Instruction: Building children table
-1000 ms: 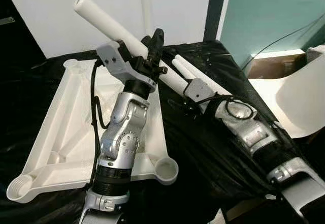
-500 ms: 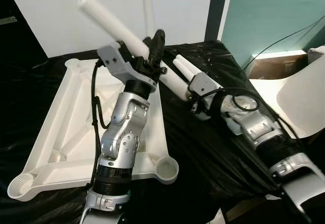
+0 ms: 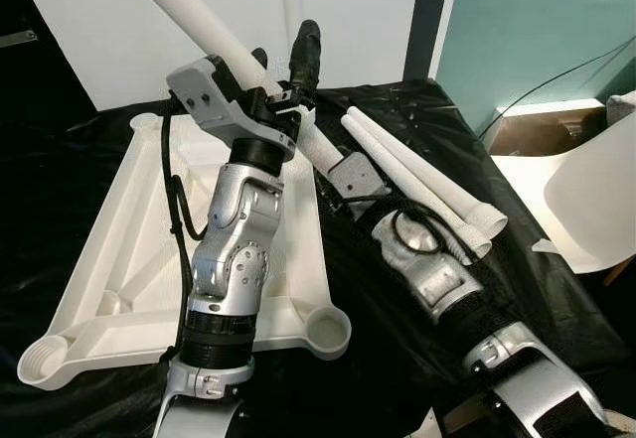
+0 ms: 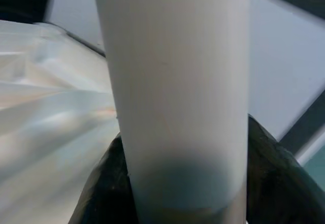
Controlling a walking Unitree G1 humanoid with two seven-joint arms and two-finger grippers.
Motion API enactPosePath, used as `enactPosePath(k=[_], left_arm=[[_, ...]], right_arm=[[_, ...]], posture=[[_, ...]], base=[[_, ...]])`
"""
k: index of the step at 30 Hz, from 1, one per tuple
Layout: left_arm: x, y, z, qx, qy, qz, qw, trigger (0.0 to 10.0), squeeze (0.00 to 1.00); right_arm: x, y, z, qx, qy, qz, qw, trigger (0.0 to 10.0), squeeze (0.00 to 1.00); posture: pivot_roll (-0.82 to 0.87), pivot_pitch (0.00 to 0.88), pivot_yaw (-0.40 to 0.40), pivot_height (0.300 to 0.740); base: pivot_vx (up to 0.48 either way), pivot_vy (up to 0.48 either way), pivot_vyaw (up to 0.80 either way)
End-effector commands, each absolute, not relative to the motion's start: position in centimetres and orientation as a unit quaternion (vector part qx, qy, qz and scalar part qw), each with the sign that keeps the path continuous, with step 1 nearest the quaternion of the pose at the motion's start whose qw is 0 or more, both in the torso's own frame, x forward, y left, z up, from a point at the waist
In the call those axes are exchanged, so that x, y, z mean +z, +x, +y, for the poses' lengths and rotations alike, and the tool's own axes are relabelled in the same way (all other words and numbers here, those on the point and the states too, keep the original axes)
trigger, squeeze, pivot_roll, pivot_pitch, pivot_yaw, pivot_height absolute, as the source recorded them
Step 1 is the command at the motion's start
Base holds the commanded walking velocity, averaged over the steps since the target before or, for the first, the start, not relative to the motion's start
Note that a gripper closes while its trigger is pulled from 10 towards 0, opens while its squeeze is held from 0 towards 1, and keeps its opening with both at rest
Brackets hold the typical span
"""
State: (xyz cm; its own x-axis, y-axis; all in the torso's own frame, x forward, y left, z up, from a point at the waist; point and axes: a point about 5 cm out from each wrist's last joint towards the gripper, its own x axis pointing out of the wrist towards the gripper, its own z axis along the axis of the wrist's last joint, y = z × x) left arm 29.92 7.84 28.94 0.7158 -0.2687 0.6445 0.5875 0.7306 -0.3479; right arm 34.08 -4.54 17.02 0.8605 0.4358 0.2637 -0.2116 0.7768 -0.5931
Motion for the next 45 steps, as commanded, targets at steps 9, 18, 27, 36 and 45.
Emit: enactPosePath(k=[9, 18, 27, 36, 45], left_arm=[[29.6, 28.5, 6.5, -0.306, -0.25, -0.323, 0.86, 0.0, 0.0], [29.4, 27.9, 6.0, -0.328, -0.235, -0.329, 0.854, 0.0, 0.0], [29.1, 28.1, 5.9, -0.323, -0.223, -0.329, 0.859, 0.0, 0.0], [28.6, 28.6, 5.8, -0.309, -0.209, -0.323, 0.87, 0.0, 0.0], [28.6, 28.5, 5.5, -0.312, -0.199, -0.324, 0.87, 0.0, 0.0]], right_arm=[[15.5, 33.5, -4.1, 0.148, -0.305, -0.223, 0.914, 0.0, 0.0], [15.6, 33.6, -3.6, 0.124, -0.304, -0.245, 0.912, 10.0, 0.0], [16.0, 33.0, -2.6, 0.233, -0.257, -0.17, 0.922, 10.0, 1.0], [17.2, 32.5, -4.2, 0.267, -0.304, -0.126, 0.906, 10.0, 0.0], [17.9, 31.7, -4.2, 0.288, -0.315, -0.108, 0.898, 10.0, 0.0]], posture=[[0.08, 0.0, 0.043, 0.74], [0.07, 0.0, 0.042, 0.74], [0.07, 0.0, 0.042, 0.74], [0.04, 0.0, 0.046, 0.74], [0.04, 0.0, 0.052, 0.74]], base=[[0.0, 0.0, 0.0], [0.0, 0.0, 0.0], [0.0, 0.0, 0.0], [0.0, 0.0, 0.0], [0.0, 0.0, 0.0]])
